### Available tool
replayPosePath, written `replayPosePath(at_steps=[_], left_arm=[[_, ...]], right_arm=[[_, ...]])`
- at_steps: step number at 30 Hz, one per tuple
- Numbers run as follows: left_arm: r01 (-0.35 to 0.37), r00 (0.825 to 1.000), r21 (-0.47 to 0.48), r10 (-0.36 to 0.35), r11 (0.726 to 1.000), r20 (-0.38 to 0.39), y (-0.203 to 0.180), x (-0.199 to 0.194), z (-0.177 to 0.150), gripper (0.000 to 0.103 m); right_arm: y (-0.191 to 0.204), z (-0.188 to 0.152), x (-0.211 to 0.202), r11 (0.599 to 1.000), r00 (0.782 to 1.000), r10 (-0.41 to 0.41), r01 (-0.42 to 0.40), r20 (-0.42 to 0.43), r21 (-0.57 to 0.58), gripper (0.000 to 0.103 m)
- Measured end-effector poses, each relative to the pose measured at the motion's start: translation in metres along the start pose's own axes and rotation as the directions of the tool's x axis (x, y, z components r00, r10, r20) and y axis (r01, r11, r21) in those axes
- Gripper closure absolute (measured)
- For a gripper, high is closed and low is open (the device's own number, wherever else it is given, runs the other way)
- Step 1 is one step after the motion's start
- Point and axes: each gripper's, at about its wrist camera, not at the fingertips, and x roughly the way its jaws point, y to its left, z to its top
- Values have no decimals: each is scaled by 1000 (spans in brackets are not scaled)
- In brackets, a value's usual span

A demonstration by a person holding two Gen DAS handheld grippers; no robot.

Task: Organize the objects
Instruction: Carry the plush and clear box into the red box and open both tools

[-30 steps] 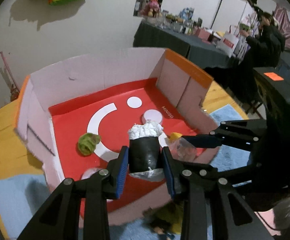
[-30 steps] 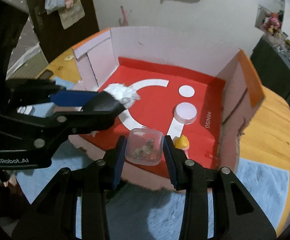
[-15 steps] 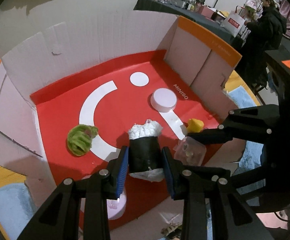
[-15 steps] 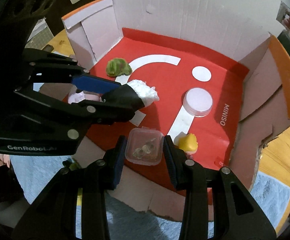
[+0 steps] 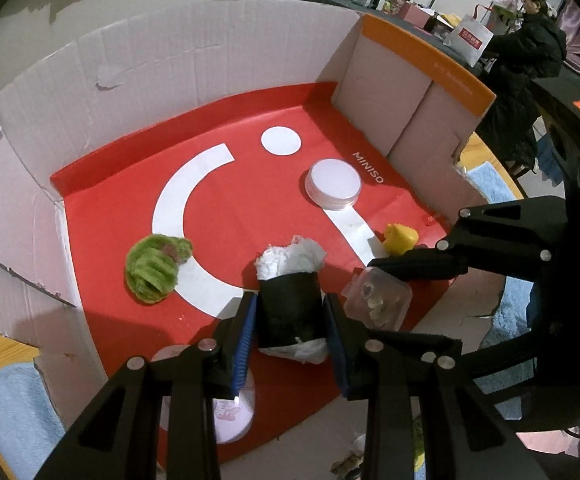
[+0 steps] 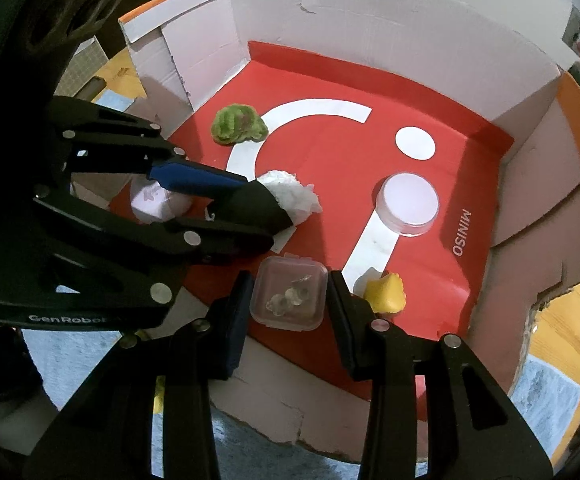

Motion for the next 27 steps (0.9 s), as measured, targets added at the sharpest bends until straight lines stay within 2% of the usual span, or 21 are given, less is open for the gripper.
replayPosePath(at_steps=[17,21,27], left_arm=[[7,1000,-3,-7,1000,8,1,-1,1,68],[11,1000,-6,-11,1000,13,1,-2,2,64],[11,1000,-10,-11,1000,19,1,-4,3,64]], right_arm=[[2,4,2,1000,1000,-11,11,-6,-9,66],[2,3,1,1000,1000,-16,16,1,-10,57],[2,6,1,1000,1000,-22,22,3,-15,57]])
